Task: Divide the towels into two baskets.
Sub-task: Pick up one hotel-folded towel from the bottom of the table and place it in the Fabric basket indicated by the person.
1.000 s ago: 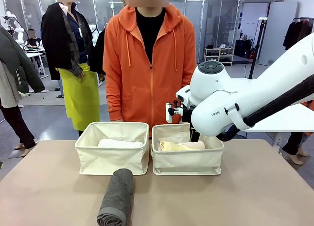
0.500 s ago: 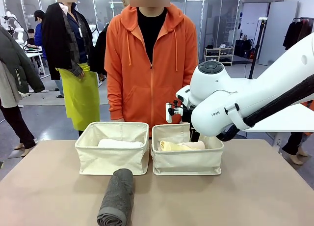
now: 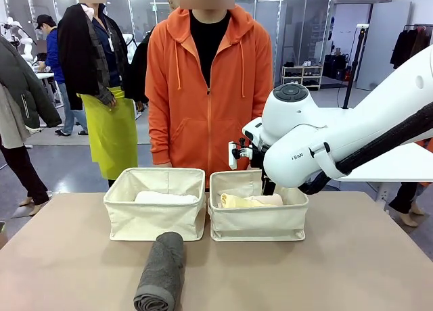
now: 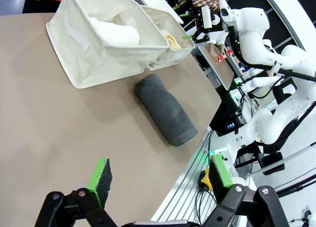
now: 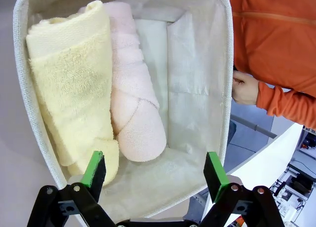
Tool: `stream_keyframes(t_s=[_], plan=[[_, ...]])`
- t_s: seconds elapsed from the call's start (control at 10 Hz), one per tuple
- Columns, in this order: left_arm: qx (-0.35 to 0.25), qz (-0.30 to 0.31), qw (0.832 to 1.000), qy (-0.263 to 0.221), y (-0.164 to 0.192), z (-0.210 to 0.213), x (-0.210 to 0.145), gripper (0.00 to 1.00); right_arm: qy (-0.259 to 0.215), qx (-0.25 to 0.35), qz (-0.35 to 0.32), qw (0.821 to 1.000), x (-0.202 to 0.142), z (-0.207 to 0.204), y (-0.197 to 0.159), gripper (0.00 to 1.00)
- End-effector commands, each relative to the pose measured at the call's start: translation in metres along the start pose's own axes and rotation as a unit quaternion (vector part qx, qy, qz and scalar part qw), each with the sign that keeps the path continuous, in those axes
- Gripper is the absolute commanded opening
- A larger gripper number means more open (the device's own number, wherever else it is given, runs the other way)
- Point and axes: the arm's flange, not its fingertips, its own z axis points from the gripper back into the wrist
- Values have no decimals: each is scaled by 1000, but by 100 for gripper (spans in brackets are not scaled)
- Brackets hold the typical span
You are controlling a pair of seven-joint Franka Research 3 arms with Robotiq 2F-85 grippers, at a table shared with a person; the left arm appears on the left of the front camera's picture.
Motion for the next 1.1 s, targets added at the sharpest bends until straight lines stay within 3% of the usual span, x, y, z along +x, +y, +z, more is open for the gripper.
stream_keyframes(t_s=[0.0, 0.3, 0.4, 0.5, 0.6, 0.8, 0.9, 1.0], plan=[[-7, -1, 1000, 1, -3, 4, -2, 100, 6, -3, -12, 1000, -8, 26, 5, 100], [-7, -1, 1000, 1, -3, 4, -2, 100, -25, 40, -127, 991, -71, 101, 19, 100], [-7, -1, 1000, 1, -3, 4, -2, 100, -35, 72, -175, 981, -97, 118, 23, 100], [-7, -1, 1000, 1, -3, 4, -2, 100, -64, 118, -245, 960, -136, 129, 24, 100], [-7, -1, 1000, 1, -3, 4, -2, 100, -110, 179, -328, 921, -179, 133, 28, 100], [-7, -1, 1000, 1, -3, 4, -2, 100, -140, 245, -454, 845, -255, 123, 37, 100], [-7, -1, 1000, 1, -3, 4, -2, 100, -185, 288, -505, 793, -298, 116, 46, 100], [-7, -1, 1000, 1, -3, 4, -2, 100, -209, 315, -539, 753, -337, 110, 60, 100]])
